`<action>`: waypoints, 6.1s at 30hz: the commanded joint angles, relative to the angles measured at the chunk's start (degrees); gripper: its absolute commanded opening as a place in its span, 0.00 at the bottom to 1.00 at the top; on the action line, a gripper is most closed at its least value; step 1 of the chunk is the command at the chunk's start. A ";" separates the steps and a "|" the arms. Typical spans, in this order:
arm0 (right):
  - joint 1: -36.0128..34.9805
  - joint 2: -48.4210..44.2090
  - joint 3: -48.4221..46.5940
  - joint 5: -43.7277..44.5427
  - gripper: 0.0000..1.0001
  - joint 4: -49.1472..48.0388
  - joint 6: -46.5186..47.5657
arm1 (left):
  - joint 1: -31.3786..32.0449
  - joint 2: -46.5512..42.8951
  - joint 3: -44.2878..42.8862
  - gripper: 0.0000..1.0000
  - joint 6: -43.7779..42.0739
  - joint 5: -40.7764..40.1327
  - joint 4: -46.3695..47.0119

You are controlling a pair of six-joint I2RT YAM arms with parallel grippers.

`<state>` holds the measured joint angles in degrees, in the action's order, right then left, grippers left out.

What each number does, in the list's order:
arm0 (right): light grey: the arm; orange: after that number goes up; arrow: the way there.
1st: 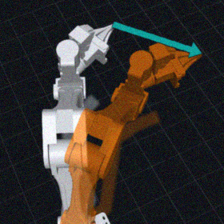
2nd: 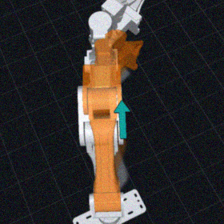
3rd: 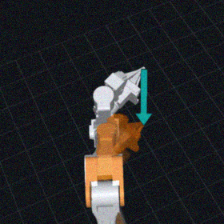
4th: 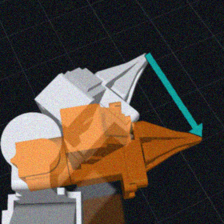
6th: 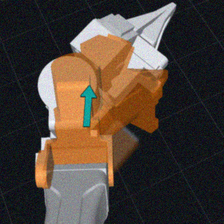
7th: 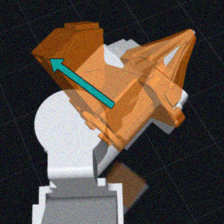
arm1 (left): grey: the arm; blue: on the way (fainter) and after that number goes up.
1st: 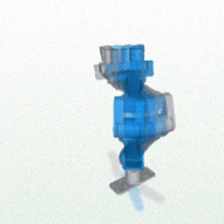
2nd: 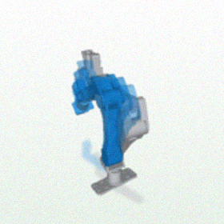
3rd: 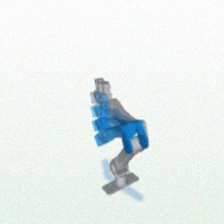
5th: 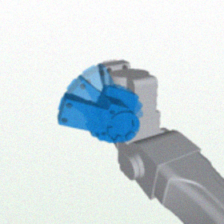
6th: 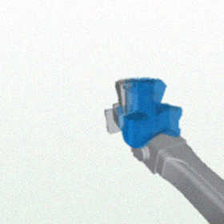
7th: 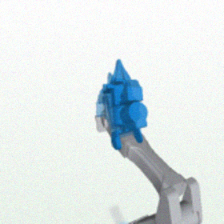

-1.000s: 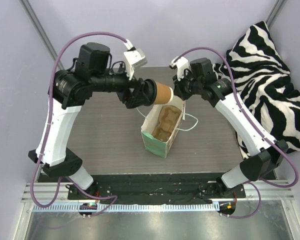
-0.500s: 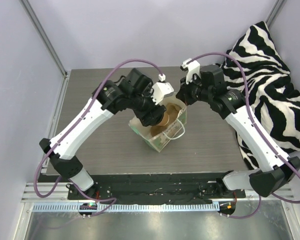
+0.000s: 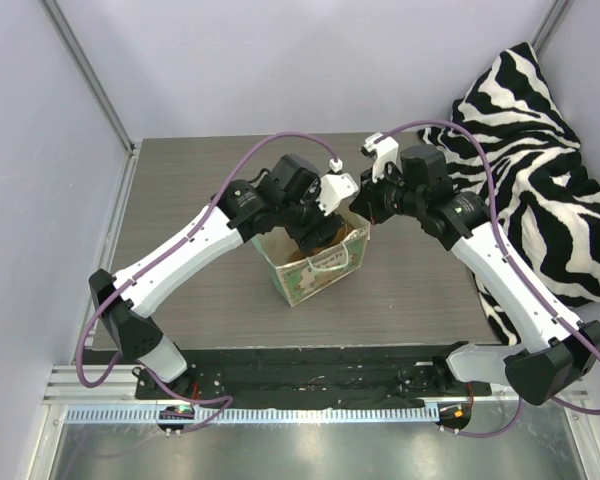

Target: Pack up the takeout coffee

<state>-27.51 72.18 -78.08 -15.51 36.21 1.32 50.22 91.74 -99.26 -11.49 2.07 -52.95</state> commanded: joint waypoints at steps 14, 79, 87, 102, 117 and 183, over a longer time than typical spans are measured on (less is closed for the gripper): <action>0.61 -5.03 4.17 -4.27 0.01 -6.59 -0.62 | 0.23 0.97 11.46 0.00 -5.03 -0.57 10.94; 1.40 -7.41 4.96 3.38 0.08 1.05 4.92 | -32.10 -8.17 -5.34 0.00 -4.95 -6.55 -21.76; 1.40 -5.83 1.36 4.08 0.39 4.40 6.58 | -38.16 4.82 1.53 0.00 -0.47 -0.59 -20.18; 1.40 5.58 -10.94 -9.80 0.91 2.20 28.27 | -42.22 16.89 1.44 0.00 2.08 1.10 -22.55; 2.37 15.27 -18.68 -15.16 0.94 2.29 38.58 | -42.13 18.12 2.49 0.00 2.61 1.19 -21.67; -3.16 8.60 -11.40 -5.69 0.01 -1.57 29.72 | -28.54 -18.69 -0.69 0.83 -10.55 24.15 4.78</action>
<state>-27.24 84.68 -94.15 -27.94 43.27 38.85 10.20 78.32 -106.26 -12.10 22.63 -56.62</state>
